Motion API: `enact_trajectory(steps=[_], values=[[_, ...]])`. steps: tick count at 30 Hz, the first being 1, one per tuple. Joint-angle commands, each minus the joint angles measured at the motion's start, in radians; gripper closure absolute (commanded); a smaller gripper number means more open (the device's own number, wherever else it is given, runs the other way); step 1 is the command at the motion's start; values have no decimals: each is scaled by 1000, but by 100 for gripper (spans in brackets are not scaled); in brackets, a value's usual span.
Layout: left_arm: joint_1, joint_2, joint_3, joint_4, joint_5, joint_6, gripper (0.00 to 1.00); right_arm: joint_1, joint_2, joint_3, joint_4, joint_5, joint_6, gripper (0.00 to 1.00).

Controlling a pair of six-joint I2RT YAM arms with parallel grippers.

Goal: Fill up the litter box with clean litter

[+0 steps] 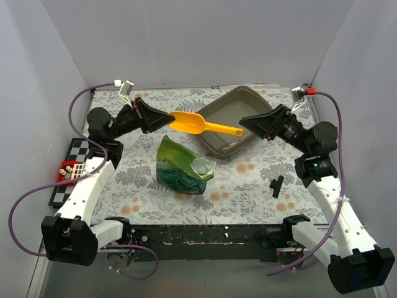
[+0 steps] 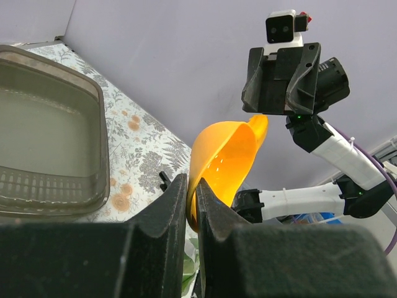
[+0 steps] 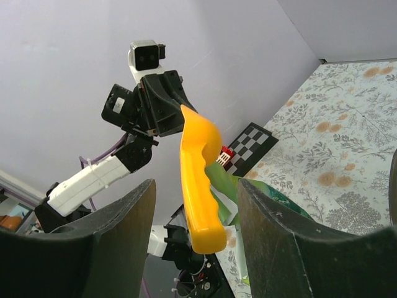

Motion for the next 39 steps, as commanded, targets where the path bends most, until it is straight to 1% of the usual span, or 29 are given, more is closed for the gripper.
enact_trajectory(steps=[1, 3, 7, 14, 19, 27, 29, 30, 31, 32, 33, 34, 36, 39], values=[[7, 7, -2, 88, -11, -53, 100, 46, 11, 2, 36, 18, -17, 38], [7, 7, -12, 117, -18, -70, 100, 88, 29, 15, 24, 33, -37, 38], [7, 16, -6, 111, -29, -73, 100, 154, 60, 27, 21, 84, -62, 38], [7, 21, -6, 97, -49, -73, 100, 189, 77, 24, 59, 119, -68, 39], [7, 19, -26, 94, -55, -69, 100, 197, 87, 35, 56, 128, -73, 48], [7, 28, -35, 105, -67, -73, 100, 212, 112, 47, 67, 125, -80, 56], [7, 30, -34, 105, -66, -70, 100, 215, 115, 53, 67, 125, -85, 60], [7, 33, -34, 107, -63, -70, 100, 215, 118, 55, 65, 125, -86, 64], [7, 35, -35, 111, -61, -75, 100, 215, 120, 56, 68, 124, -88, 71], [7, 35, -36, 113, -60, -75, 100, 217, 123, 59, 67, 119, -89, 75], [7, 35, -36, 110, -58, -73, 100, 217, 123, 62, 68, 118, -94, 77], [7, 35, -36, 107, -55, -70, 100, 217, 120, 62, 67, 119, -99, 77], [7, 33, -39, 102, -49, -67, 100, 217, 115, 62, 62, 128, -111, 72], [7, 28, -43, 94, -46, -61, 100, 217, 120, 73, 52, 125, -120, 71]])
